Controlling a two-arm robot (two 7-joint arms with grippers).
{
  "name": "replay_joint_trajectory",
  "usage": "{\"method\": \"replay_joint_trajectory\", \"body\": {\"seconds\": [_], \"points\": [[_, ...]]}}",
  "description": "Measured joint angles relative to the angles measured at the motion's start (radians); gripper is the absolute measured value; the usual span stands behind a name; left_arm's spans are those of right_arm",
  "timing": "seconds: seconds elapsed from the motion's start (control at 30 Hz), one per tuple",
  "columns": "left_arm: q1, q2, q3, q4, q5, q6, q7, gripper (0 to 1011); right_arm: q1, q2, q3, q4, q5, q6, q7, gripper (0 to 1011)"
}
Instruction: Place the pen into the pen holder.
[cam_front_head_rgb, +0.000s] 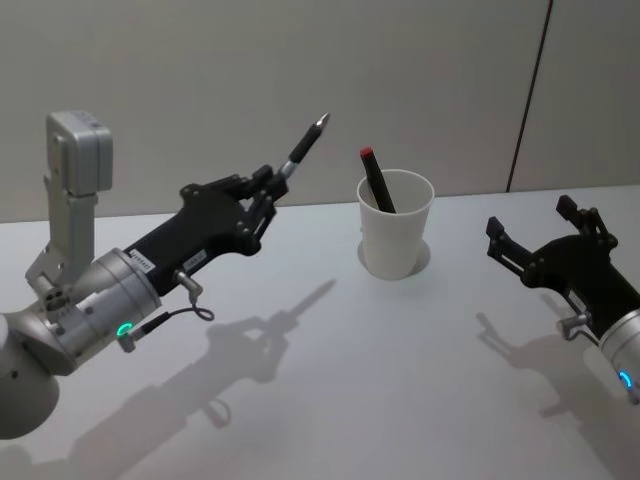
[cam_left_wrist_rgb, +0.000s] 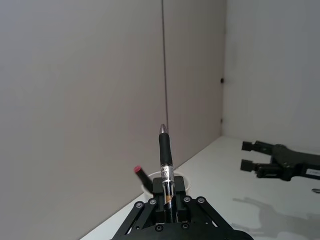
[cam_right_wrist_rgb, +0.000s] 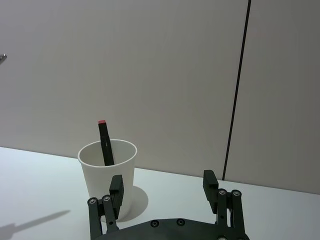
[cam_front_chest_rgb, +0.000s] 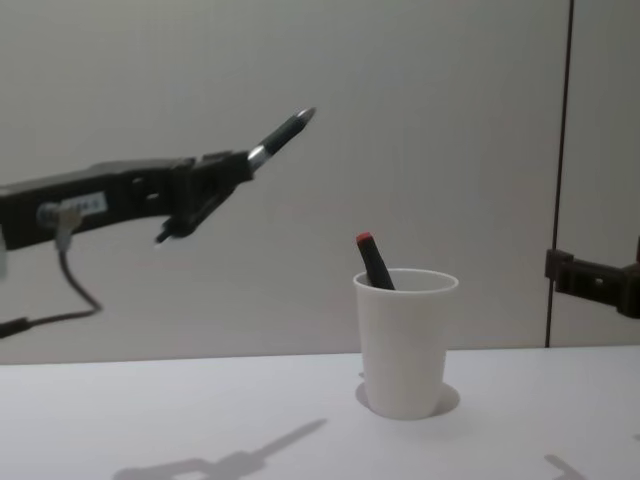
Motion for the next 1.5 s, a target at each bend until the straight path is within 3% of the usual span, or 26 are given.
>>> {"method": "replay_joint_trajectory", "body": {"seconds": [0.3, 0.57, 1.27, 1.5], "points": [[-0.031, -0.038, 0.022, 0.008, -0.019, 0.012, -0.095, 121, 0.000, 0.000, 0.000, 0.000, 0.000, 0.000, 0.000, 1001], [-0.050, -0.070, 0.047, 0.020, -0.009, 0.036, -0.143, 121, 0.000, 0.000, 0.000, 0.000, 0.000, 0.000, 0.000, 1001], [-0.076, -0.117, 0.081, 0.050, 0.048, 0.048, -0.142, 121, 0.000, 0.001, 0.001, 0.000, 0.002, 0.000, 0.003, 1001], [-0.079, -0.123, 0.086, 0.055, 0.057, 0.049, -0.138, 121, -0.009, 0.011, 0.008, -0.011, 0.036, 0.002, 0.038, 1001]]}}
